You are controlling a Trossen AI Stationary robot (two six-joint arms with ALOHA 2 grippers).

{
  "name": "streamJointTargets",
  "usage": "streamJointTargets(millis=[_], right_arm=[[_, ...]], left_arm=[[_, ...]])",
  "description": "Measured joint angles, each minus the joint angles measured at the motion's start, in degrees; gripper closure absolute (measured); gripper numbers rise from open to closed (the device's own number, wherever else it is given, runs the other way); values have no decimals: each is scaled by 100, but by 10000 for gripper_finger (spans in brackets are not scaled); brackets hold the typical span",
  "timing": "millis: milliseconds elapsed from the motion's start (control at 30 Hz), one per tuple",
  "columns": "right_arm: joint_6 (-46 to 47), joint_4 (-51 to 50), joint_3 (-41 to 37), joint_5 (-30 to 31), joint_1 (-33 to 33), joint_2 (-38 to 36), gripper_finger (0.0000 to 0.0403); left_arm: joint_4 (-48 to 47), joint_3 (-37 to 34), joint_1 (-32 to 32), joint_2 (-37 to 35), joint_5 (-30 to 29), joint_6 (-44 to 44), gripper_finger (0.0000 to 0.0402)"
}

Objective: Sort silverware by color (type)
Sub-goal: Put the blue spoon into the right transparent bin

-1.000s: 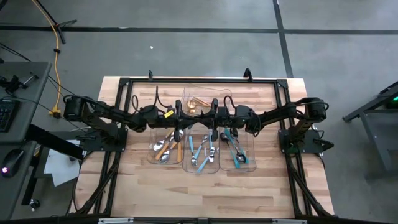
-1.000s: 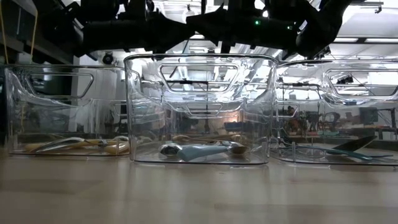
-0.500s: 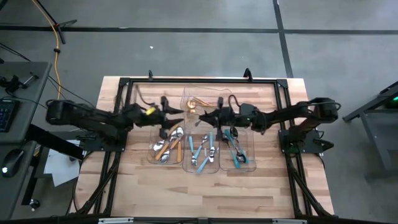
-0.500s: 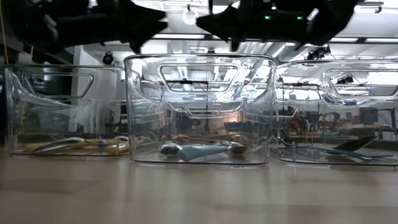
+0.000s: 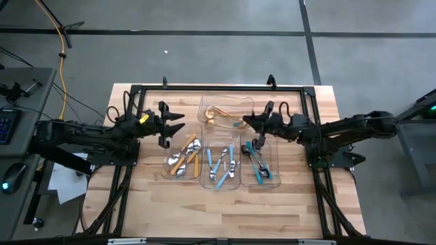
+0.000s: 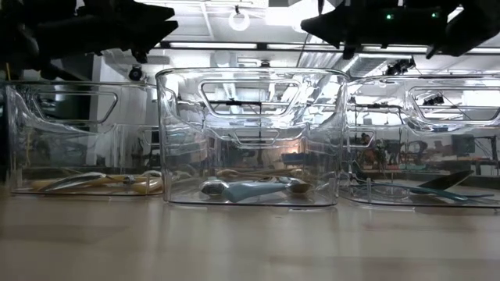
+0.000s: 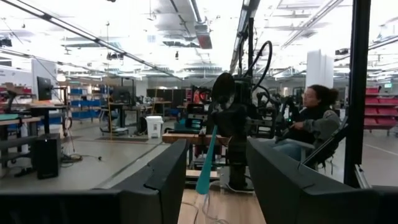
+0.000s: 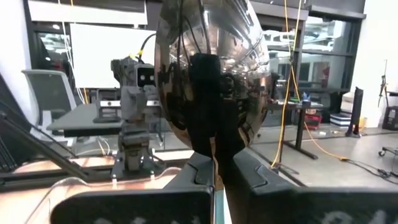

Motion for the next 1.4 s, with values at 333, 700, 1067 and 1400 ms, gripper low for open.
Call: streamJointTargets(millis=[333, 700, 1067, 1400], right_arm=[[33, -36, -5, -38, 4, 20, 402], [33, -36, -5, -40, 4, 20, 402], [6, -312, 103, -35, 118, 22, 402], [-754, -6138, 2785, -45, 759, 52, 402]], left_arm=[[7, 0, 0, 4, -9, 36, 245], [-7, 0, 0, 4, -11, 63, 245], [-7, 6, 0, 4, -26, 64, 245], [-39, 7, 0, 4, -24, 63, 245]])
